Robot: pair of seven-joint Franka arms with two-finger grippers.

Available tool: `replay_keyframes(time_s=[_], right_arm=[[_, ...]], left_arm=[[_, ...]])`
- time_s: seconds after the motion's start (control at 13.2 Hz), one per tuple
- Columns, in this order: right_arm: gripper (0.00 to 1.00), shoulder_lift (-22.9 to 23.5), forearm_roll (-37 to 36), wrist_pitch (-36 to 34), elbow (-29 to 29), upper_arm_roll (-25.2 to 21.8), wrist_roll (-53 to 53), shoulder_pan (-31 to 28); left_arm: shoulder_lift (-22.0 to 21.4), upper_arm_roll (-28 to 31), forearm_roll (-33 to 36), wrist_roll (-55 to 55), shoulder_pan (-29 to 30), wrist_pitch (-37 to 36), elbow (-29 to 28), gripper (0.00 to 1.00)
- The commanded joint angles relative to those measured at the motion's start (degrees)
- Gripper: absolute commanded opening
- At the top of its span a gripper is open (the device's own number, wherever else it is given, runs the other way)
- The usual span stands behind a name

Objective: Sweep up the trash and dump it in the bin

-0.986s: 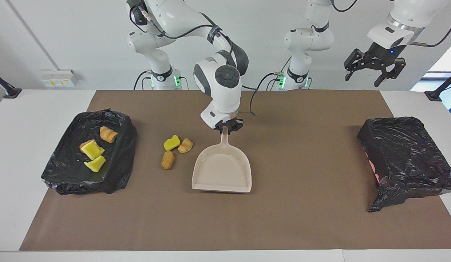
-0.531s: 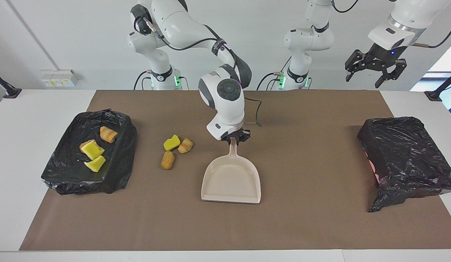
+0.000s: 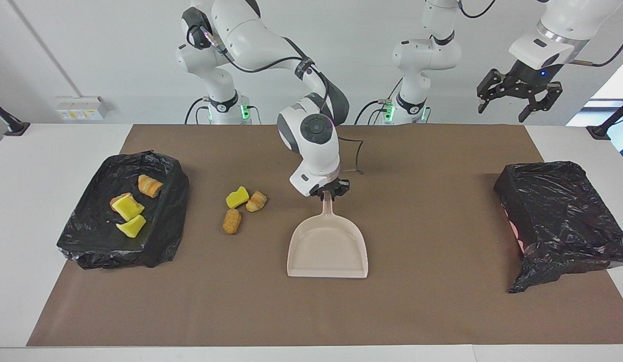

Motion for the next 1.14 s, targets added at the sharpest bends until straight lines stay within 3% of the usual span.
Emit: replay_keyframes(time_s=[0.0,0.08,0.15,0.38,0.68,1.06], right_arm=[[0.22,-1.4,3.0,2.3,-2.9,0.2,-2.7,-0.5],[0.42,-1.5,3.0,2.2,-3.0,0.2,-3.4,-0.5],[0.99,-1.8,2.9,2.2,-3.3,0.2,-4.6,-0.4],[1.0,-2.0,2.8,0.6,-3.2,0.1,-6.6,-1.0],[1.0,-4.4,2.4,-6.4,-2.8,0.1,-8.4,-5.8],[1.0,-17.5,2.0,-13.9,-10.5,0.0,-6.3,-5.8]], left_arm=[[0.2,0.0,0.5,-0.2,0.3,-1.1,1.1,1.0],[0.2,0.1,0.5,-0.9,0.2,-1.2,1.1,1.0],[0.2,0.0,0.5,-1.5,0.2,-1.1,1.1,1.0],[0.0,-0.1,0.5,-2.0,0.2,-1.3,1.0,1.0],[0.5,-0.2,0.5,-1.7,0.0,-0.2,0.7,1.0],[3.0,-0.3,0.4,-5.4,-3.9,4.9,0.6,1.0]])
